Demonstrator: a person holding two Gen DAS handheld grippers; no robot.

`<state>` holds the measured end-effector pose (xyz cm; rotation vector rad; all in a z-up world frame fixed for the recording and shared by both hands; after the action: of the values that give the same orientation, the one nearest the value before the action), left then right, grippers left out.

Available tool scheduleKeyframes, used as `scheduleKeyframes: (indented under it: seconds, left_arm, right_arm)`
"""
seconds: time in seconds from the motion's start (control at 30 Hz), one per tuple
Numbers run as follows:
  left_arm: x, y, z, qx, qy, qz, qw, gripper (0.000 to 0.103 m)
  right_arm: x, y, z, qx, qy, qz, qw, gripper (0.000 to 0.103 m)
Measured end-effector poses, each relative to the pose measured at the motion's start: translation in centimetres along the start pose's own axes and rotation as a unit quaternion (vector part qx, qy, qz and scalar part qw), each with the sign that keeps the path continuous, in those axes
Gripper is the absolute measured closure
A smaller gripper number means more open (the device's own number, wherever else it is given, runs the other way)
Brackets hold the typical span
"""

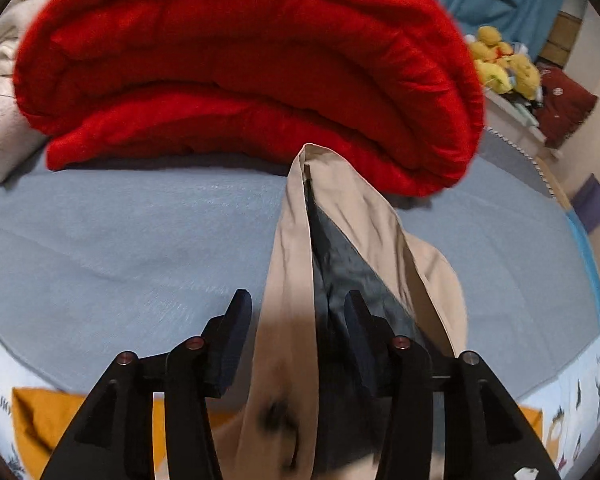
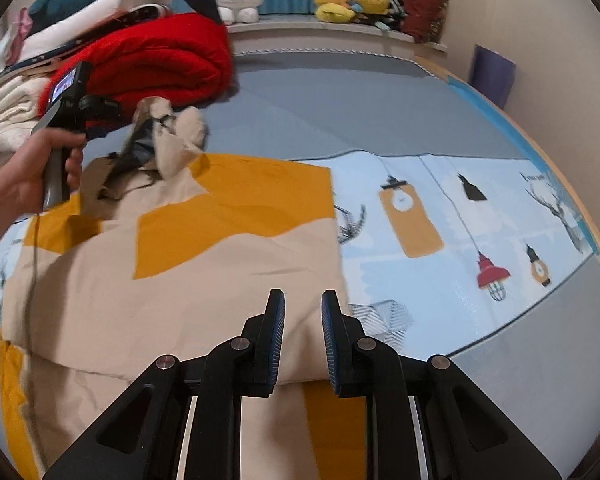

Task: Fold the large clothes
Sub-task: 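Grasp the jacket hood with the left tool and lift it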

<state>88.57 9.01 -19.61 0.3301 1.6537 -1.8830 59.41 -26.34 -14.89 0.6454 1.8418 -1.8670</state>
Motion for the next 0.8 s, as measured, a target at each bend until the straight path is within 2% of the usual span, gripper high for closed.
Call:
scheduleKeyframes:
  seconds: [0.07, 0.1, 0.13, 0.17, 0.2, 0.23, 0.3, 0.4, 0.47, 0.6, 0.73, 0.8]
  left_arm:
    - [-0.4, 1.7, 0.2, -0.005, -0.002, -0.013, 0.9999, 0.060]
    - [-0.7, 2.3, 0.2, -0.006, -0.004, -0.017, 0.9998, 0.063]
    - [-0.9, 2.8, 0.3, -0.006, -0.004, -0.020, 0.9998, 0.081]
    - [-0.8, 3.2, 0.4, -0.008, 0.003, -0.030, 0.9995, 0.092]
    - [-0.7, 3.5, 0.4, -0.017, 0.013, -0.042, 0.9989, 0.096]
    - [-0.6, 3.1, 0.6, -0.020, 0.025, -0.042, 0.9986, 0.098]
    - [-0.7, 0.9, 1.4, -0.001, 0.042, -0.017, 0.9990, 0.100]
    - [0.5, -4.5, 3.2, 0.033, 0.084, 0.010, 0.9959, 0.100]
    - [2.7, -10.3, 4.4, 0.050, 0.128, 0.039, 0.9898, 0.101]
    - [8.7, -19.8, 5.1, 0.078, 0.168, 0.064, 0.9805, 0.101]
    - [14.8, -25.5, 4.5, 0.077, 0.185, 0.071, 0.9772, 0.101]
    - [18.8, -28.1, 2.8, 0.055, 0.181, 0.081, 0.9786, 0.101]
  right_arm:
    - [0.2, 0.5, 0.3, 0.003, 0.009, -0.007, 1.000, 0.083]
    - [0.4, 0.8, 0.4, 0.003, 0.012, -0.011, 1.000, 0.083]
    - [0.4, 0.8, 0.4, 0.004, 0.012, -0.011, 1.000, 0.083]
    - [0.4, 0.9, 0.4, 0.005, 0.011, -0.011, 1.000, 0.083]
    - [0.4, 0.8, 0.3, 0.004, 0.010, -0.012, 1.000, 0.083]
    - [0.4, 0.7, 0.3, 0.002, 0.012, -0.012, 1.000, 0.083]
    - [0.4, 0.5, 0.3, -0.006, 0.016, -0.015, 1.000, 0.083]
    - [0.1, -0.4, 1.0, -0.007, 0.027, -0.014, 1.000, 0.083]
    - [-0.4, -1.4, 1.4, -0.012, 0.037, -0.007, 0.999, 0.083]
    - [-1.4, -4.4, 1.9, -0.025, 0.049, 0.019, 0.998, 0.083]
    - [-1.6, -6.7, 2.2, -0.041, 0.063, 0.039, 0.996, 0.083]
    - [-1.6, -7.6, 2.2, -0.053, 0.077, 0.044, 0.995, 0.083]
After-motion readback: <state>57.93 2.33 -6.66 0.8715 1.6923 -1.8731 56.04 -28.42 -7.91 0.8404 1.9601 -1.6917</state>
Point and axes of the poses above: each gripper's, at about its wrist camera, not at the fingertips, and y roughly the way its jaws point, z to its right, x to its underside, the point moved 10 cm from there along y, roughly the way its jaws point
